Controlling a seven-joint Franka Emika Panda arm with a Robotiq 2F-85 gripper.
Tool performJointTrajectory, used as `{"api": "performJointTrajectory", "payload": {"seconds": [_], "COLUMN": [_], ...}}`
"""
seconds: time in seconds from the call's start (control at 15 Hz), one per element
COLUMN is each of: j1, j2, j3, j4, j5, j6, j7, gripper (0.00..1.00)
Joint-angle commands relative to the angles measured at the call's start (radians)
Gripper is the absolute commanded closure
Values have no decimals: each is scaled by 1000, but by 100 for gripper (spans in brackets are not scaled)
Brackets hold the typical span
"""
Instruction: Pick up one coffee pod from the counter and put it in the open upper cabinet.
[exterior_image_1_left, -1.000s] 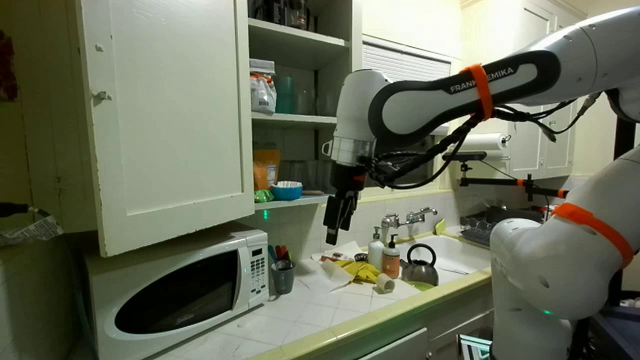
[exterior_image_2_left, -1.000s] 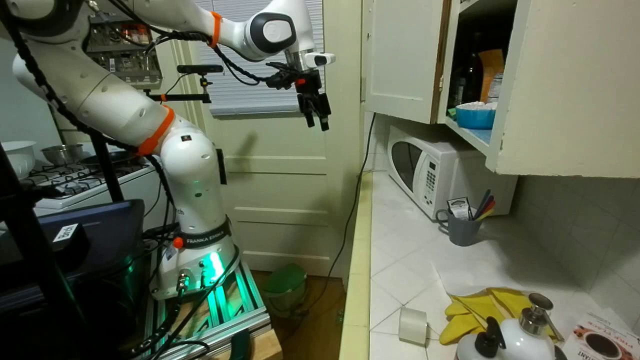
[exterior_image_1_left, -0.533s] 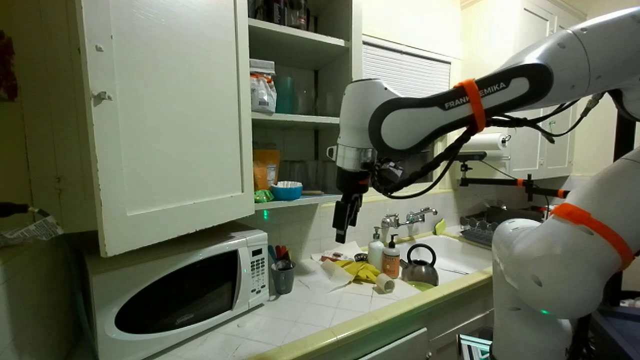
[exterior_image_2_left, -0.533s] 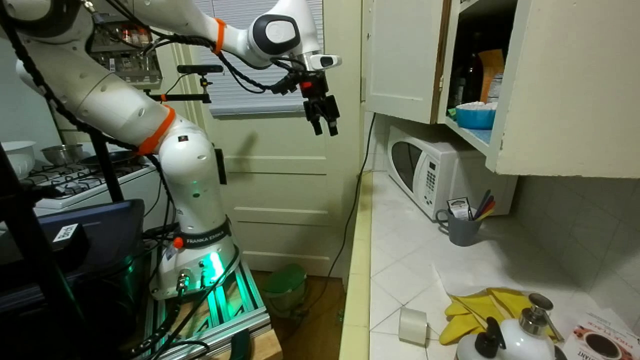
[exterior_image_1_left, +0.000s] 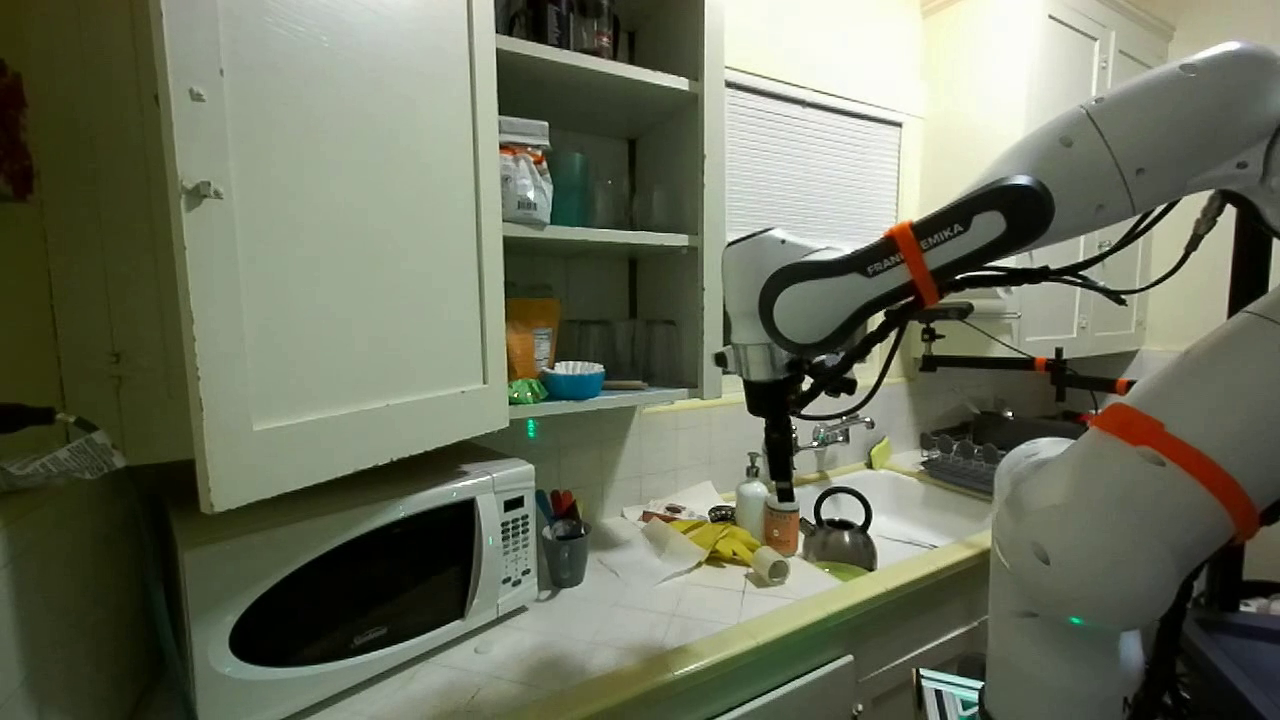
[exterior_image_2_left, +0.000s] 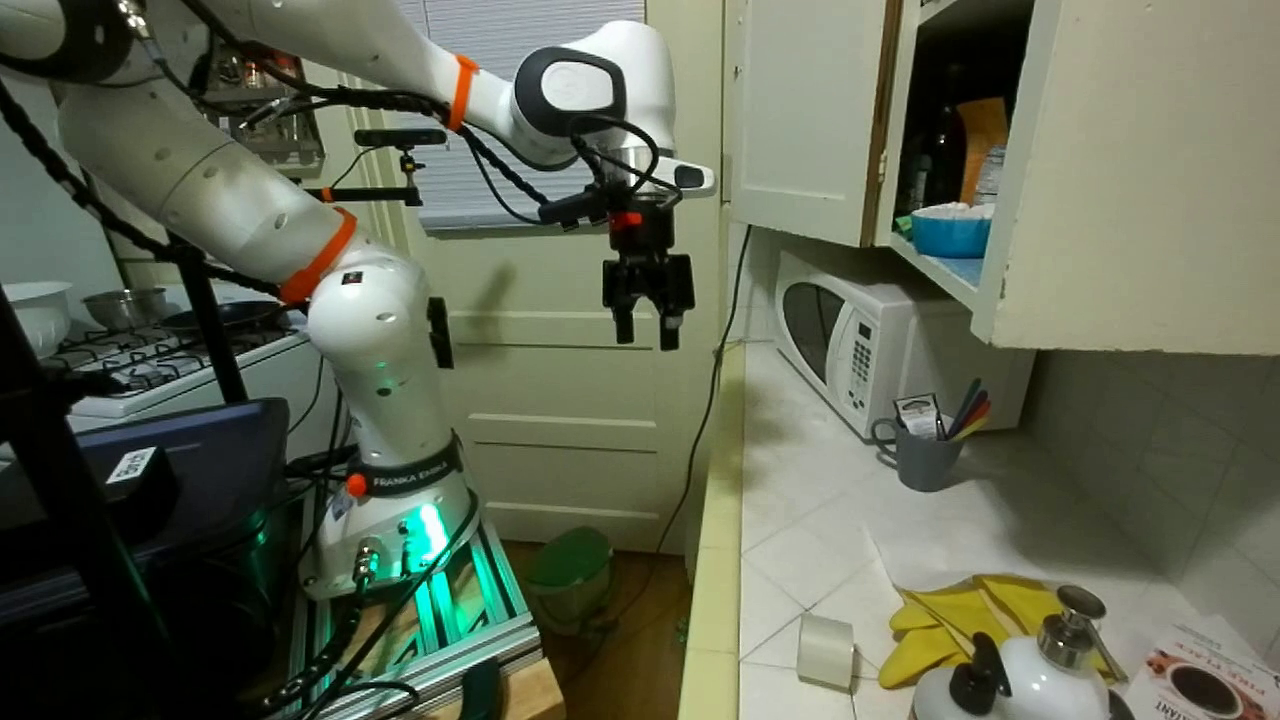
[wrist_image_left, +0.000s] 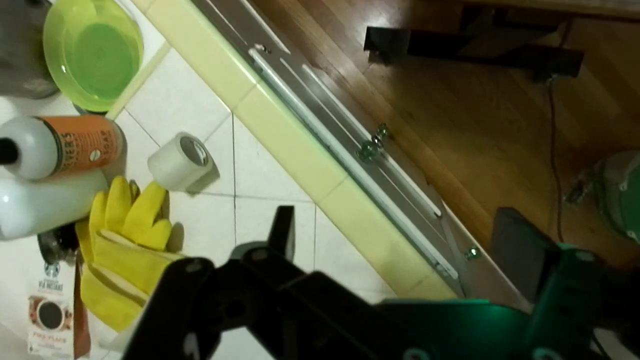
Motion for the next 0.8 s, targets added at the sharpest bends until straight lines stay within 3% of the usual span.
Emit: {"api": "performJointTrajectory", "payload": {"seconds": [0.0, 0.4, 0.73], "j1": [-11, -23, -79], "j2": [11, 35, 151], "j3": [-21, -28, -61], "j4": [-1, -1, -12], "j5": [-19, -30, -127], "j6": [-4, -4, 92], "j7": [-11, -20, 15], "gripper": [0, 0, 0]}}
